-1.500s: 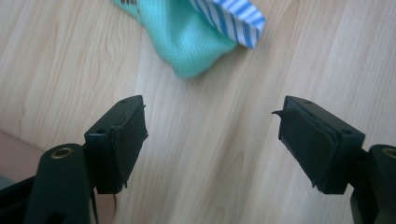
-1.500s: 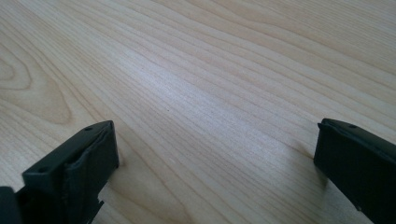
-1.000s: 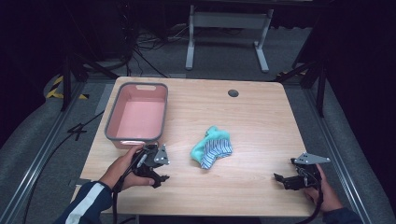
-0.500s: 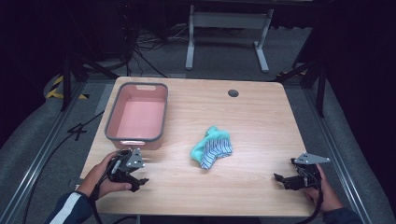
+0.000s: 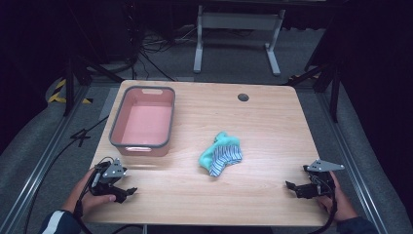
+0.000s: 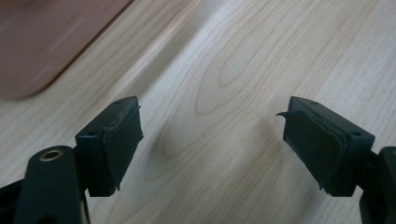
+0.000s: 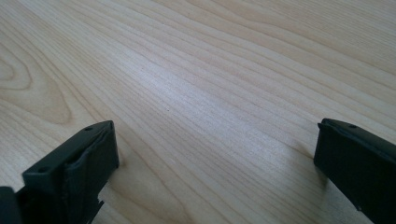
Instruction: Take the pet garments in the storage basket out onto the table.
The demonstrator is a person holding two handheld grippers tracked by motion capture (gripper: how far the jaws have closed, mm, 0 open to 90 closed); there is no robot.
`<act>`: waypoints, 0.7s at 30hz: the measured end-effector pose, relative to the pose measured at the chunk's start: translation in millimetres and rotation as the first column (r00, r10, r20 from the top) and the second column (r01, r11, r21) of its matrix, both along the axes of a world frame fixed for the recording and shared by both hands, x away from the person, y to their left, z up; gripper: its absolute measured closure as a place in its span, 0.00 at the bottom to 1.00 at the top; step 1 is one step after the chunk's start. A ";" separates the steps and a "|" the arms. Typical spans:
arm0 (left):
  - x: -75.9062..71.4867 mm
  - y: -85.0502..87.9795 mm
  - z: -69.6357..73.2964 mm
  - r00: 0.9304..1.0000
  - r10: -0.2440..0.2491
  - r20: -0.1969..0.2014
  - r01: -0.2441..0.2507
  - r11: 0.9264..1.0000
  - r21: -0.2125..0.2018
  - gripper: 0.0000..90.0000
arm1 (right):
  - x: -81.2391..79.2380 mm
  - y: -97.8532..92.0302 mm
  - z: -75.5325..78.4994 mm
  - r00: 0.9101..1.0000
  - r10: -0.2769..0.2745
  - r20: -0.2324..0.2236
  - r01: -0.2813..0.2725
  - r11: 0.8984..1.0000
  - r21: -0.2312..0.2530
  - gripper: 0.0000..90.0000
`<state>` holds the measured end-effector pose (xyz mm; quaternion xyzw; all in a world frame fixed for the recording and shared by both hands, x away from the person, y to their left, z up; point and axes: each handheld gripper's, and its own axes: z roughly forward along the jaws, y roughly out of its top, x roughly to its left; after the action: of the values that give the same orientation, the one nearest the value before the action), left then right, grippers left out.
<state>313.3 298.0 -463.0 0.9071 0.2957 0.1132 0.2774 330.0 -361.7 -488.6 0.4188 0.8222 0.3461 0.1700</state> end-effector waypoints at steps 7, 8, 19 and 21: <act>-3.3 20.4 -17.9 0.996 0.082 0.038 -0.076 0.987 -0.143 0.17 | 0.1 -0.1 -0.1 1.000 0.002 0.001 -0.002 1.000 -0.003 0.00; -4.4 21.3 -19.5 0.995 0.092 0.048 -0.083 0.984 -0.157 0.16 | 0.0 0.0 0.0 1.000 -0.001 0.000 0.001 1.000 0.001 0.00; -6.6 20.4 -19.5 0.992 0.115 0.050 -0.106 0.982 -0.154 0.16 | -1.1 -0.2 0.0 1.000 -0.007 0.000 0.007 1.000 -0.004 0.00; -7.0 20.2 -19.5 0.991 0.120 0.052 -0.111 0.982 -0.154 0.16 | -1.1 -0.1 0.0 1.000 -0.008 0.000 0.008 1.000 -0.003 0.00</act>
<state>306.4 318.2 -482.5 0.8609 0.3471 0.1341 0.3470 328.9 -361.8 -488.6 0.4217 0.8211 0.3442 0.1718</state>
